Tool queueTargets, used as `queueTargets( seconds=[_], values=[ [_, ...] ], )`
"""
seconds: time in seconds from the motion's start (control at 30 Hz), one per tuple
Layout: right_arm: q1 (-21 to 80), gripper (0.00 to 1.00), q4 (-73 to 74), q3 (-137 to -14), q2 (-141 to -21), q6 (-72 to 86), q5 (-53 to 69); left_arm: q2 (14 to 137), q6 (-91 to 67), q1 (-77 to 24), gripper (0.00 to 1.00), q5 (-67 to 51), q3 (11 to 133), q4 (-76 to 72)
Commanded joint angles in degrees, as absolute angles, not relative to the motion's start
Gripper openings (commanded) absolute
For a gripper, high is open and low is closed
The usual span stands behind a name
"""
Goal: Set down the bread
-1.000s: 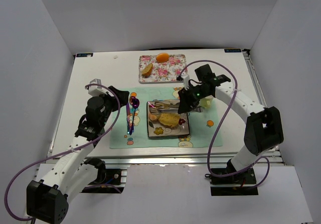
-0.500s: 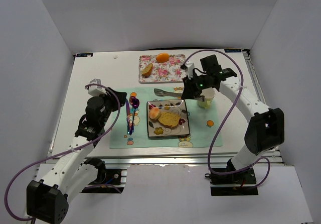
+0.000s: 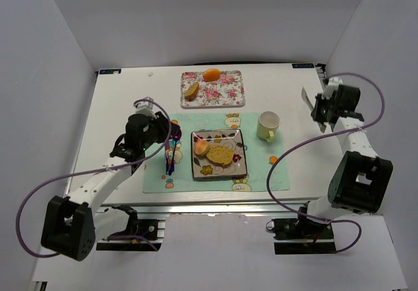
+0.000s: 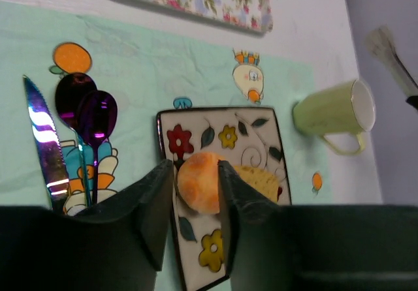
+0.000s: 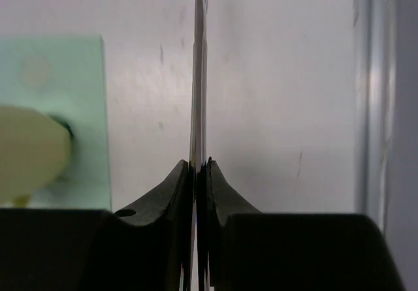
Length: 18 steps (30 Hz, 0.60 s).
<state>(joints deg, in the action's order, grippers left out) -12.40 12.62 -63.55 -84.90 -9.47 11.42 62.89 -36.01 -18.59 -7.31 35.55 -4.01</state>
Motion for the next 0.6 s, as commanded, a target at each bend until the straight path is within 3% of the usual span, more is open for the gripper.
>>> queueTargets(
  seconds=[0.0, 0.13, 0.23, 0.27, 0.37, 0.57],
  values=[
    [-13.44, 0.13, 7.13, -56.18, -83.58, -11.24, 9.40, 65.99, -32.44, -20.56, 0.50, -13.10, 39.63, -1.59],
    [-15.55, 0.27, 2.38, -49.67, -84.55, -11.51, 10.80, 67.85, -31.20, -21.88, 0.66, -13.01, 41.31, -1.23],
    [-15.73, 0.45, 1.32, -47.56, -84.81, -13.00, 13.35, 69.16, -30.68, -23.20, 0.69, -14.15, 42.19, -1.76],
    [-15.73, 0.59, 1.58, -46.59, -84.73, -13.62, 14.75, 69.52, -30.24, -24.16, 0.70, -14.67, 42.54, -1.76],
    [-15.73, 0.80, 4.03, -46.49, -84.64, -15.55, 14.59, 70.48, -29.62, -26.27, 0.70, -14.77, 42.71, -1.32],
    [-15.64, 0.84, 9.48, -50.88, -83.41, -17.58, 10.99, 70.93, -28.75, -28.04, 0.70, -14.24, 42.54, -0.26]
  ],
)
